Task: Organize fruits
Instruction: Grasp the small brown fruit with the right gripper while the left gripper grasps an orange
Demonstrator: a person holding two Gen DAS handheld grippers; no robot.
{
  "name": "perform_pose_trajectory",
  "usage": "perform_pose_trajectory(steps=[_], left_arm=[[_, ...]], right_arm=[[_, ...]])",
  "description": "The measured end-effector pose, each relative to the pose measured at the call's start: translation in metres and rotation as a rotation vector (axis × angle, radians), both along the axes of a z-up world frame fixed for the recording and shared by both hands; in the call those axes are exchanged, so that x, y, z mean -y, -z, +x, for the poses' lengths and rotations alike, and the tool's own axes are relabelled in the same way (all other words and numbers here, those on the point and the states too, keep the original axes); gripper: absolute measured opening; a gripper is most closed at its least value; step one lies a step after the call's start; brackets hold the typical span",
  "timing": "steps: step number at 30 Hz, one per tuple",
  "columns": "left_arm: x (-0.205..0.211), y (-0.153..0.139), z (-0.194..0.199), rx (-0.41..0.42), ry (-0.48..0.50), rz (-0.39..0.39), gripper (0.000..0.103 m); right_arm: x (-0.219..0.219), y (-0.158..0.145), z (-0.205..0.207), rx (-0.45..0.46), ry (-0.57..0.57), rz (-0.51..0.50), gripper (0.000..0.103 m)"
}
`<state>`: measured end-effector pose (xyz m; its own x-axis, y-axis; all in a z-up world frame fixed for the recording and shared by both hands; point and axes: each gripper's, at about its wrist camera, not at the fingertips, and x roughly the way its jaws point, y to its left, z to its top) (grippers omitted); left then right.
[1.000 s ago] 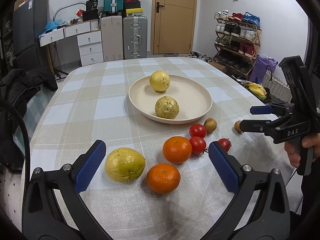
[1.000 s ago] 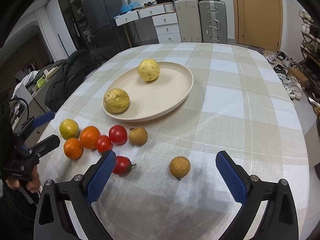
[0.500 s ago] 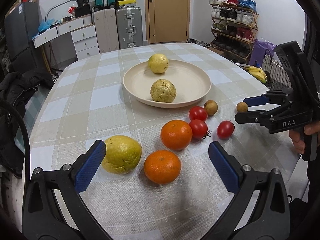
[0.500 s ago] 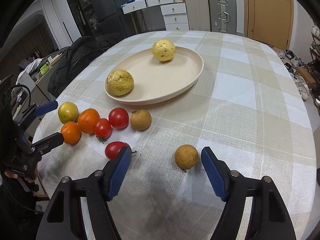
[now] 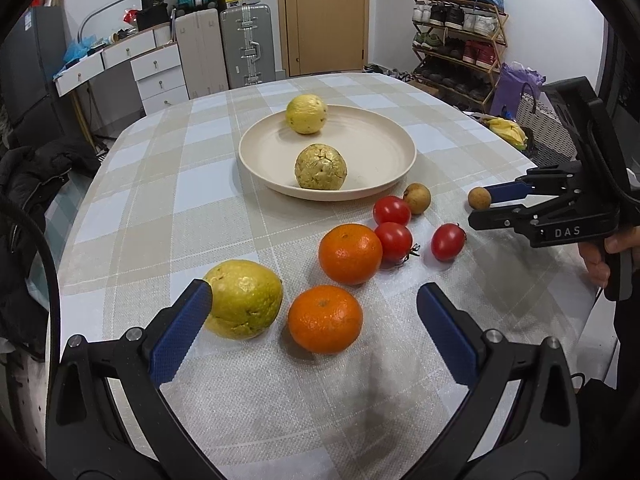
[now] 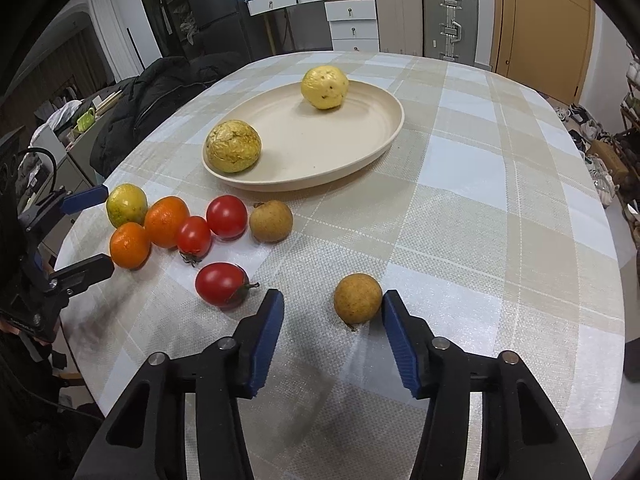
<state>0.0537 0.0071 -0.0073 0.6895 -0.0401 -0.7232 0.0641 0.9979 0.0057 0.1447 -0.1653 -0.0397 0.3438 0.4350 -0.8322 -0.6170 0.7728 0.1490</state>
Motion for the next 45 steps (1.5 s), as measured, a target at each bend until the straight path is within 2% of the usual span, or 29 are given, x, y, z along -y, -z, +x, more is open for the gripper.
perform_pose_trajectory(steps=[7,11,22,26,28,32,33,41,45], left_arm=[[0.003,-0.007,-0.007,0.012,0.05,-0.016,0.1],[0.008,-0.007,-0.011,-0.008,0.086,0.006,0.097],[0.019,0.008,-0.013,-0.127,0.115,0.051,0.089],[0.015,0.013,-0.01,-0.155,0.1,0.039,0.079],[0.013,0.016,-0.008,-0.158,0.095,0.026,0.076],[0.01,0.022,-0.002,-0.175,0.069,0.002,0.057],[0.009,0.023,0.0,-0.178,0.063,-0.006,0.055],[0.001,0.022,0.005,-0.145,0.016,-0.037,0.04],[-0.001,0.022,0.006,-0.135,0.013,-0.055,0.039]], right_arm=[[0.002,-0.001,0.001,0.007,0.002,-0.001,0.033],[0.002,-0.001,0.001,0.01,0.0,0.002,0.025],[0.0,0.001,0.0,0.014,-0.021,-0.002,0.025],[-0.001,0.001,-0.001,0.014,-0.025,-0.003,0.025],[-0.002,0.001,-0.001,0.014,-0.025,-0.002,0.025],[-0.002,0.001,-0.001,0.014,-0.025,-0.002,0.025],[-0.001,0.001,-0.001,0.013,-0.024,-0.002,0.025],[-0.001,0.001,0.0,0.013,-0.021,0.009,0.025],[-0.002,0.001,0.001,0.015,-0.014,0.013,0.025]])
